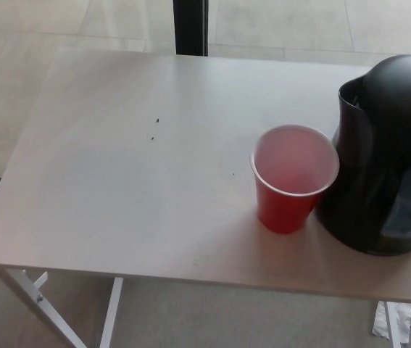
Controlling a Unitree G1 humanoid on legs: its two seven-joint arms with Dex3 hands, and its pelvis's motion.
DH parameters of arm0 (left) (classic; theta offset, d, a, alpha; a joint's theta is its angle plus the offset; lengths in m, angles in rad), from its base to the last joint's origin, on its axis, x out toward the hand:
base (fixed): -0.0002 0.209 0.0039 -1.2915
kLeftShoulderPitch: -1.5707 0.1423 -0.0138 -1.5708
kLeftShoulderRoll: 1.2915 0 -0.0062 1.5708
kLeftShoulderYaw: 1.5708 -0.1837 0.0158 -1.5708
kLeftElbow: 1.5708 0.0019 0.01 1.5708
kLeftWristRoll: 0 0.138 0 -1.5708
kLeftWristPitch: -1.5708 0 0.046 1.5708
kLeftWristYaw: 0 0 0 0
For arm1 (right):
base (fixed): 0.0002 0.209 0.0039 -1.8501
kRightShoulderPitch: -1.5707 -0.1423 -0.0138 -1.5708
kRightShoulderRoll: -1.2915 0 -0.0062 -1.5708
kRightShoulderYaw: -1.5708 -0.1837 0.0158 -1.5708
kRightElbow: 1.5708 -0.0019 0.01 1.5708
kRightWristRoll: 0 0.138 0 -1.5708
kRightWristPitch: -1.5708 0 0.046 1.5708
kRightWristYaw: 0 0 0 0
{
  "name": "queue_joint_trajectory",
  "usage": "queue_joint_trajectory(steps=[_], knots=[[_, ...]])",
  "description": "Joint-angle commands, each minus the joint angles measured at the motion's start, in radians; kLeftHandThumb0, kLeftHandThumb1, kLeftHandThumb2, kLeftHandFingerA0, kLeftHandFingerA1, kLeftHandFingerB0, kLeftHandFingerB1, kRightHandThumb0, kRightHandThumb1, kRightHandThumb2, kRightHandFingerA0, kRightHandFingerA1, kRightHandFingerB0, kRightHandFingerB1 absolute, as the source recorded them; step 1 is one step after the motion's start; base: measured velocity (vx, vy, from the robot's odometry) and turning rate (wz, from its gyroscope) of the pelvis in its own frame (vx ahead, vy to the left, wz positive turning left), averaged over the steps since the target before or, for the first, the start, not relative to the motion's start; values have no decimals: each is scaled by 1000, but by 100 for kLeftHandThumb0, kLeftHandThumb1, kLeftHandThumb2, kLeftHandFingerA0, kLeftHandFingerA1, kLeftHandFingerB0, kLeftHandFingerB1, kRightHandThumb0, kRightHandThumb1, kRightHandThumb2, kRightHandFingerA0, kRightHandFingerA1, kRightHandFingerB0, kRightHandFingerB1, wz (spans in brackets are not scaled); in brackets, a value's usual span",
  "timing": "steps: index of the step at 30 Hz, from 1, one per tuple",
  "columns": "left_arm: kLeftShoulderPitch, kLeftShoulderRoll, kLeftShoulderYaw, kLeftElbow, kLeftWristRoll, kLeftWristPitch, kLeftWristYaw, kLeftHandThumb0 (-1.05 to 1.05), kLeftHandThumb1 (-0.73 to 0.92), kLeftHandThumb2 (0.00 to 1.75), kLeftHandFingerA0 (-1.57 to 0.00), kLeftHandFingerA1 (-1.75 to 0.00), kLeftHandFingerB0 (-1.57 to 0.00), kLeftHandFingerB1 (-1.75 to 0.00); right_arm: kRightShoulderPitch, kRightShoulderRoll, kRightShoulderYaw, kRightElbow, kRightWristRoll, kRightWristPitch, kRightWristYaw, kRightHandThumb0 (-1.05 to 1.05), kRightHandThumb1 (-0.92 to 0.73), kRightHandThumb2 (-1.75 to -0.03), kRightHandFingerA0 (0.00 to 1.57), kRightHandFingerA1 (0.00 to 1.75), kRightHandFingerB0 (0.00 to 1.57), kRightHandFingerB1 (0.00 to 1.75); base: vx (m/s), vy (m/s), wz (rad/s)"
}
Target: The robot uses its right hand to lift up a kettle kept on the middle of the desk by its handle and tilt it into a glass kept next to it to pour out water
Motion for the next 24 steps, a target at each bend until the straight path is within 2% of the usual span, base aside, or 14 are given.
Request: queue_joint_trajectory(steps=[1,2,3,5,6,7,12,13,14,15,16,21,22,24], knots=[[3,26,-1,9,-31,-7,-20,-105,71,96,-108,-112,-66,-154,-19,-4,24,72,-47,43,25,-58,-30,-81,1,34,0,28,0,0,0],[3,25,-1,9,-34,-7,-22,-105,53,125,-110,-113,-65,-158,-23,-4,29,82,-53,47,25,-57,-33,-82,0,38,4,27,0,0,0],[3,26,-1,10,-36,-6,-23,-105,52,124,-108,-115,-66,-157,-19,-7,32,86,-60,53,22,-69,-41,-54,11,35,6,24,0,0,0],[3,27,-3,13,-38,-6,-26,-105,52,124,-108,-115,-66,-157,-13,-10,32,88,-68,61,19,-69,-41,-54,11,35,6,24,0,0,0],[4,27,-8,15,-33,-13,-21,-105,53,125,-110,-114,-65,-157,-7,-10,33,96,-78,49,19,-59,-36,-79,8,47,0,27,0,0,0],[5,27,-13,16,-30,-20,-24,-105,54,124,-109,-115,-64,-156,-9,-9,34,105,-83,44,19,-64,-38,-63,7,37,10,21,0,0,0],[7,24,-23,18,-34,-24,-21,-105,54,124,-108,-115,-67,-155,-14,-13,46,123,-109,39,26,-61,-36,-73,6,37,8,27,0,0,0],[8,24,-27,17,-32,-26,-21,-105,71,97,-105,-114,-67,-152,-17,-12,49,123,-116,40,23,-61,-34,-70,5,44,0,28,0,0,0],[9,23,-29,15,-32,-27,-22,-105,71,96,-107,-112,-67,-153,-22,-9,54,120,-124,45,15,-30,-34,-88,1,50,0,49,0,0,0],[11,22,-31,12,-34,-27,-25,-105,71,96,-107,-112,-67,-153,-29,-4,59,115,-132,52,6,-30,-34,-88,1,50,0,49,0,0,0],[10,21,-33,17,-34,-30,-25,-105,72,96,-108,-111,-66,-153,-31,0,54,115,-129,64,2,-42,-46,-54,22,37,13,27,0,0,0],[5,22,-37,22,-36,-25,-17,-105,72,97,-110,-109,-67,-152,-29,31,49,107,-151,24,-31,-34,-53,-55,69,49,31,32,0,0,0],[5,19,-40,21,-36,-26,-21,-105,71,96,-109,-110,-68,-151,-23,63,35,106,-156,-30,-71,-24,-62,-58,104,76,49,38,0,0,0],[3,19,-40,23,-38,-24,-21,-105,71,97,-110,-110,-67,-151,-23,83,21,103,-156,-35,-90,-22,-66,-59,112,85,57,40,0,0,0]])
